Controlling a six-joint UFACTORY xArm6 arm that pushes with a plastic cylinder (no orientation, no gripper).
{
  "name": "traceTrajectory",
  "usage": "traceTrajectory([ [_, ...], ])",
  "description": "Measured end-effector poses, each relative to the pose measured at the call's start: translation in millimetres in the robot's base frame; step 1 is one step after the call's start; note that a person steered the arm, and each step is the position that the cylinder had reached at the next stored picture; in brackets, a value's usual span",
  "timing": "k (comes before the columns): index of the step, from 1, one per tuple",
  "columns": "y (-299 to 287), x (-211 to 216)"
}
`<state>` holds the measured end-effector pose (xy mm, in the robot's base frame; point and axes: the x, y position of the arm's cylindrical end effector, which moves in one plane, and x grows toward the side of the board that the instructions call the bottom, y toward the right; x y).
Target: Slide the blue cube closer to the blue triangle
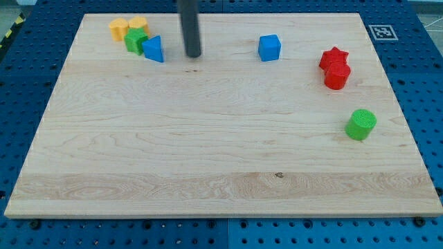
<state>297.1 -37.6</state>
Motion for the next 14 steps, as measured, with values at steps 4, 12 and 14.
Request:
traceTrajectory([
  [4,178,-21],
  [12,52,-8],
  [14,-17,-17],
])
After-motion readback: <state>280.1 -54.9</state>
